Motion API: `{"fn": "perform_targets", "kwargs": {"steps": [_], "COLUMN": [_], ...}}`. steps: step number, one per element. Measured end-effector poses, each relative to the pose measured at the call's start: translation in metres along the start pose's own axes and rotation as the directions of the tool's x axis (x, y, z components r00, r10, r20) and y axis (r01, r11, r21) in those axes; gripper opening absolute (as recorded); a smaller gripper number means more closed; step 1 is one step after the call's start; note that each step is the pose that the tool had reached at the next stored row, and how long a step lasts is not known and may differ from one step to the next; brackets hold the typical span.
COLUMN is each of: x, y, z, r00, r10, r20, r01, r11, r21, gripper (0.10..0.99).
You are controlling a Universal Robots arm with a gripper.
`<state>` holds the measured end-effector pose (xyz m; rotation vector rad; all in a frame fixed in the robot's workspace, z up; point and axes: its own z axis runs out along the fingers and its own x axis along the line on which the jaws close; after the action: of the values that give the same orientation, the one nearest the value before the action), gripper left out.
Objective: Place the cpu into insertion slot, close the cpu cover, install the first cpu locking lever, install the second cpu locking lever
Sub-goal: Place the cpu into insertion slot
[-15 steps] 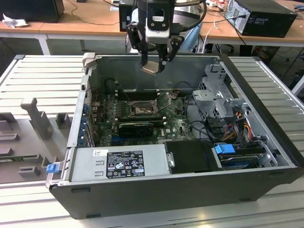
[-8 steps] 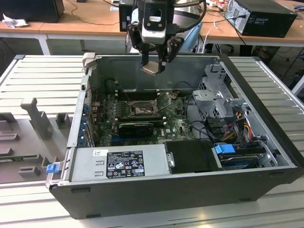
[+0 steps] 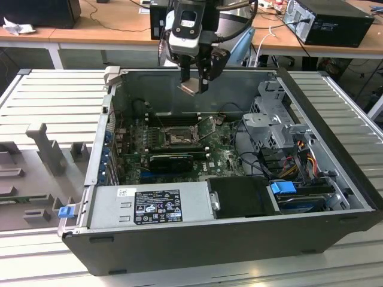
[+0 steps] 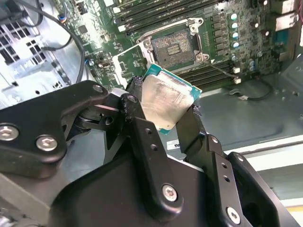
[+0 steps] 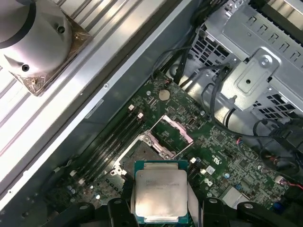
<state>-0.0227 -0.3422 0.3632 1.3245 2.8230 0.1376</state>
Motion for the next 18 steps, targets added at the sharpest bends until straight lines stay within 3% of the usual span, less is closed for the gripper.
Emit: {"fn": "perform_targets", "kwargs": {"steps": [5,10,11,18], "x": [0.0,0.0,0.0,0.0], "y": [0.0,-0.0001,-0.0001,-0.0002], "z": [0.0005,0.0011,0.0013,0.0022], "r00": [0.9956,0.9845,0.9778,0.9485], "r10": [0.093,0.175,0.209,0.316], "r20": [0.0081,0.0152,0.0181,0.027], "r01": [-0.093,-0.175,-0.209,-0.315], "r11": [0.9957,0.9846,0.9779,0.9489], "r21": [-0.002,-0.005,-0.006,-0.011], "gripper": [0.529,0.529,0.529,0.529]}}
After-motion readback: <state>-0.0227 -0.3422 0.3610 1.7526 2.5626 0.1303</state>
